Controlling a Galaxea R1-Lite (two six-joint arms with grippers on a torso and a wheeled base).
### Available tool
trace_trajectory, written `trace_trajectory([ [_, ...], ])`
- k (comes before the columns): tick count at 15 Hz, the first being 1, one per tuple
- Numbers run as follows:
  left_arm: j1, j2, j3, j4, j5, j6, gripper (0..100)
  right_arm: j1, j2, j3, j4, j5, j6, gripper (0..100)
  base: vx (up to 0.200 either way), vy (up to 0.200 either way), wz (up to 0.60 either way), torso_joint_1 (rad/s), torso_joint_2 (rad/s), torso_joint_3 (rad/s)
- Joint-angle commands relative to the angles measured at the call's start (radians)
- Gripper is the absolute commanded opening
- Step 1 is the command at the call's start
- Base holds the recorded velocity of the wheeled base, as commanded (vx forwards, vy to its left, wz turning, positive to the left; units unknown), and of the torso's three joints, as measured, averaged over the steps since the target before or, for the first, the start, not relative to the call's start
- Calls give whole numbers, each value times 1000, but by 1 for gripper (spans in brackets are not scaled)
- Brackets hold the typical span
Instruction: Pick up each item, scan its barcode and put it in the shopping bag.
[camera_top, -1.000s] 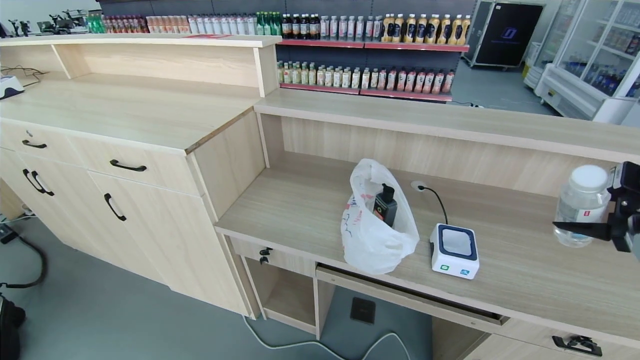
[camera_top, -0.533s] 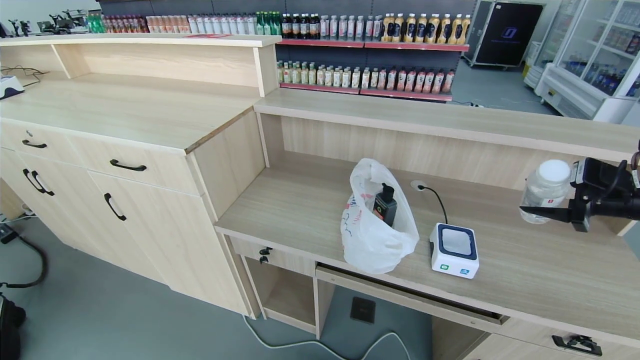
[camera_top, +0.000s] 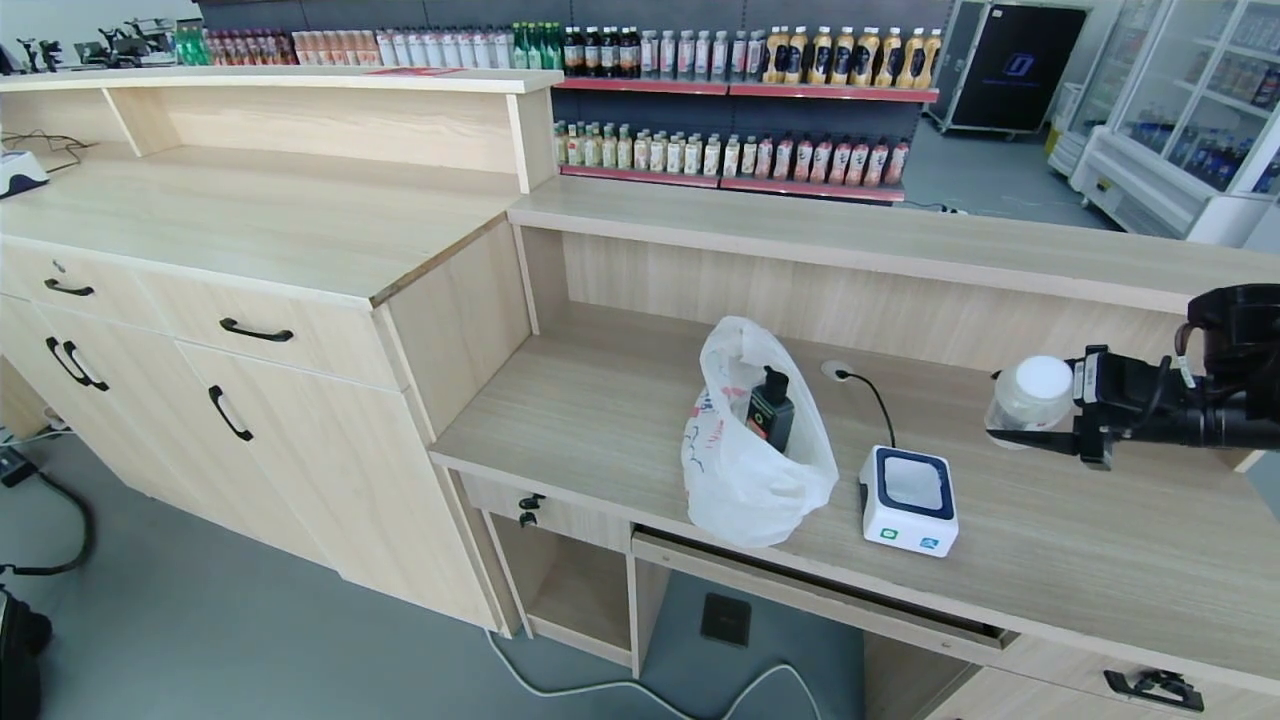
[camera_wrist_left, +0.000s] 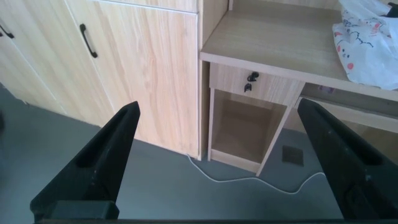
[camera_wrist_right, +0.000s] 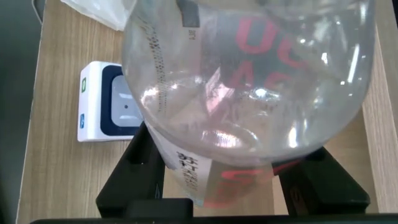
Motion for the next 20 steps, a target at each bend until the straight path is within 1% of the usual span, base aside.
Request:
trace_trajectory([
  [1, 1, 0, 1, -1, 0, 0, 100, 23, 22, -12, -1, 0, -4, 0, 0, 0, 0, 0, 0, 0],
  [7, 1, 0, 1, -1, 0, 0, 100, 70, 42, -19, -1, 5, -30, 0, 0, 0, 0, 0, 0, 0],
  [13, 1, 0, 1, -1, 0, 0, 100, 72, 65, -12, 0, 8, -86, 0, 0, 0, 0, 0, 0, 0],
  [20, 1, 0, 1, -1, 1, 0, 100, 75, 74, -12, 0, 19, -113, 0, 0, 0, 0, 0, 0, 0],
])
